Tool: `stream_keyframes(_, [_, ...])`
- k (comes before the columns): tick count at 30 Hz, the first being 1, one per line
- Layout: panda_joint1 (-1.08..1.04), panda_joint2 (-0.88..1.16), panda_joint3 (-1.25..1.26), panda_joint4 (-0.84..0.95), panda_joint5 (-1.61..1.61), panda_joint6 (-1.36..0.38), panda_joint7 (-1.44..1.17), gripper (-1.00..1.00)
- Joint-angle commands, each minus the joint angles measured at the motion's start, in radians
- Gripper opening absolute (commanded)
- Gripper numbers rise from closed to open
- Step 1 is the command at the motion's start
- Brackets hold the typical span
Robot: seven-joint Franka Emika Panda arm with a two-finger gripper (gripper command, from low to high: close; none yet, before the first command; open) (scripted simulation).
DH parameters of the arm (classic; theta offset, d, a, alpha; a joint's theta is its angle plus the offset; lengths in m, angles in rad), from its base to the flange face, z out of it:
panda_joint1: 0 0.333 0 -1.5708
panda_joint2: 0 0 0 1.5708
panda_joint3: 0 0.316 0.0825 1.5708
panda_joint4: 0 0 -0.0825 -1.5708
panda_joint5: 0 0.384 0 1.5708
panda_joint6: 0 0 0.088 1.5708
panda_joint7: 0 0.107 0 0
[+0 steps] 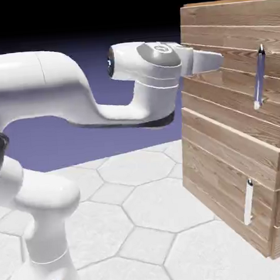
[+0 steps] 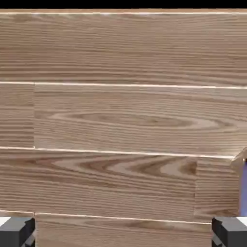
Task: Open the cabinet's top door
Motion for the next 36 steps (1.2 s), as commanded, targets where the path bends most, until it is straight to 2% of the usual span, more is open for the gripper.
stream_keyframes(1, [0.017, -0.005, -0.019, 0.012, -0.044, 0.001, 0.031, 0.0])
stream_keyframes(13, [0.221, -0.069, -0.247, 0.159, -0.565, 0.007, 0.405, 0.0])
stream_keyframes(21, [0.422, -0.034, -0.378, 0.304, -0.593, -0.008, 0.414, 0.0])
stream_keyframes(22, [0.422, -0.034, -0.378, 0.304, -0.593, -0.008, 0.414, -1.0])
stream_keyframes(36, [-0.049, -0.048, -0.016, -0.082, -0.43, -0.242, 0.417, -1.0])
